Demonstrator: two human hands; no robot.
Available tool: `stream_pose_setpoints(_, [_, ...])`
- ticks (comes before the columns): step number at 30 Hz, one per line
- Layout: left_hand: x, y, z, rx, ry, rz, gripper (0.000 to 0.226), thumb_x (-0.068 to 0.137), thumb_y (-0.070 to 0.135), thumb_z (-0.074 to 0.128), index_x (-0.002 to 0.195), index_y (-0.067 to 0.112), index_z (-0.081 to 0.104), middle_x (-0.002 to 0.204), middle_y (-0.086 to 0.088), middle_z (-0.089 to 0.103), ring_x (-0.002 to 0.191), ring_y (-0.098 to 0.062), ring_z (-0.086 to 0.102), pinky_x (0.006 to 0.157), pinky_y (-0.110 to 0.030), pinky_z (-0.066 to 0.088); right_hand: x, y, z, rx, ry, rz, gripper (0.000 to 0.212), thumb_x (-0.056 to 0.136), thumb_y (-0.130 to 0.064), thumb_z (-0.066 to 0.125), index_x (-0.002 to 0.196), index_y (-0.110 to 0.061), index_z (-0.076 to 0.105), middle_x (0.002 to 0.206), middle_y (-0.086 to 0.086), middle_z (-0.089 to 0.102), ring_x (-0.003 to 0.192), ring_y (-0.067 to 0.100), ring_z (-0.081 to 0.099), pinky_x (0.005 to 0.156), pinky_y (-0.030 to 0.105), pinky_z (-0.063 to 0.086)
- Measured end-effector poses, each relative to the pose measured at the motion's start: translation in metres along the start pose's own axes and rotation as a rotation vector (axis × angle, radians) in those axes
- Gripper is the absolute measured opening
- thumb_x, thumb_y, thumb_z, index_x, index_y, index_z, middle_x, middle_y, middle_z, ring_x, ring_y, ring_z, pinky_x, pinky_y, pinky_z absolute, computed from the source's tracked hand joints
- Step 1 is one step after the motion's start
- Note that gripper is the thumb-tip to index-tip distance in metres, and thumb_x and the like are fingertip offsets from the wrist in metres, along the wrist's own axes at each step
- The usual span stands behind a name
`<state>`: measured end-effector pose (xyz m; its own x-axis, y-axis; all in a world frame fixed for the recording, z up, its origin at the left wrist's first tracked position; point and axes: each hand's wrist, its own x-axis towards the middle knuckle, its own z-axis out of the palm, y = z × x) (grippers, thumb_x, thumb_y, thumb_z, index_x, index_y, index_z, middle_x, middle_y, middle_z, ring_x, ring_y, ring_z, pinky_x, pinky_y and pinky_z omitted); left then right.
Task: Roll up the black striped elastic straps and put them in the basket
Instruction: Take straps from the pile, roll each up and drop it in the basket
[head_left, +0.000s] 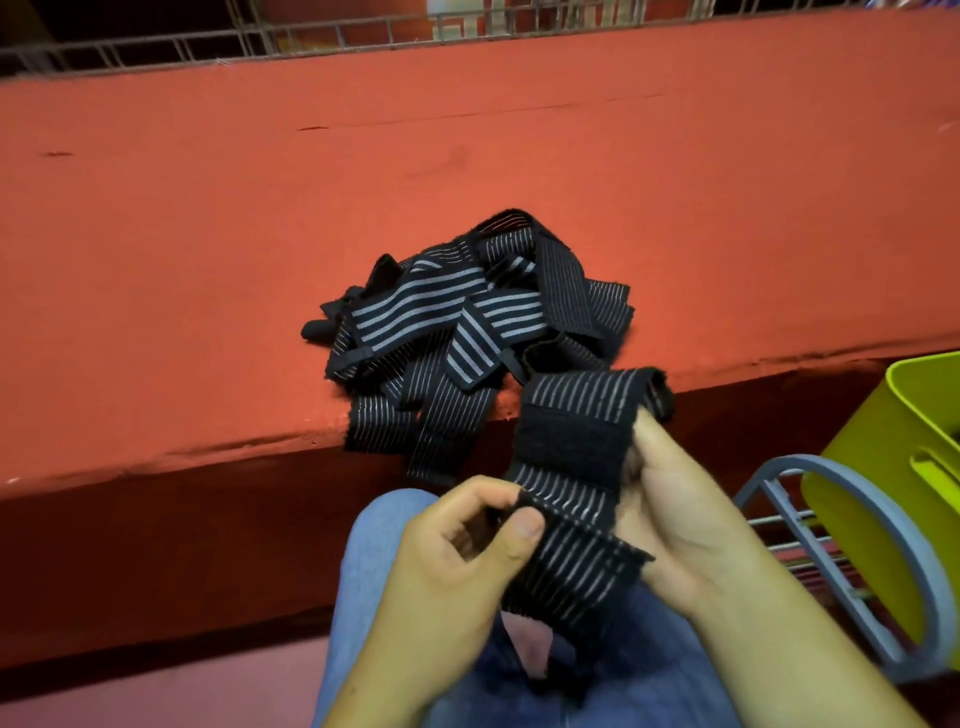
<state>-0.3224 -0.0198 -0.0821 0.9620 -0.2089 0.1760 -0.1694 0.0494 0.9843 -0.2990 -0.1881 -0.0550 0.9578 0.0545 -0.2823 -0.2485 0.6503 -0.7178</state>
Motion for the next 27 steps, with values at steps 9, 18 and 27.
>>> stream_pose_setpoints(9, [0.002,0.014,-0.008,0.010,0.110,0.048,0.017,0.089,0.030,0.068,0.092,0.014,0.073,0.082,0.002,0.073,0.076,-0.003,0.064,0.071,-0.014,0.049,-0.012,0.029,-0.034,-0.412,0.152,0.096,0.077,0.095,-0.039,0.066,0.162,-0.024,0.031,0.121,0.008,0.078,0.102,0.024,0.077,0.079,0.043,0.064])
stream_pose_setpoints(18, [0.006,0.012,-0.007,-0.105,0.134,-0.003,0.026,0.096,0.034,0.071,0.094,0.008,0.068,0.069,0.007,0.060,0.063,-0.002,0.052,0.061,-0.015,0.042,-0.022,0.029,-0.037,-0.852,-0.148,-0.352,0.076,0.091,0.001,0.077,0.135,-0.059,0.061,0.155,-0.027,0.050,0.140,-0.002,0.052,0.105,0.028,0.053])
stream_pose_setpoints(27, [0.005,0.008,-0.008,-0.154,0.028,-0.093,0.023,0.093,0.029,0.058,0.093,0.009,0.069,0.083,-0.005,0.068,0.081,-0.014,0.059,0.075,-0.027,0.050,-0.023,0.034,-0.026,-0.837,-0.206,-0.497,0.053,0.080,-0.007,0.078,0.115,-0.047,0.074,0.137,-0.016,0.068,0.134,0.010,0.061,0.113,0.032,0.047])
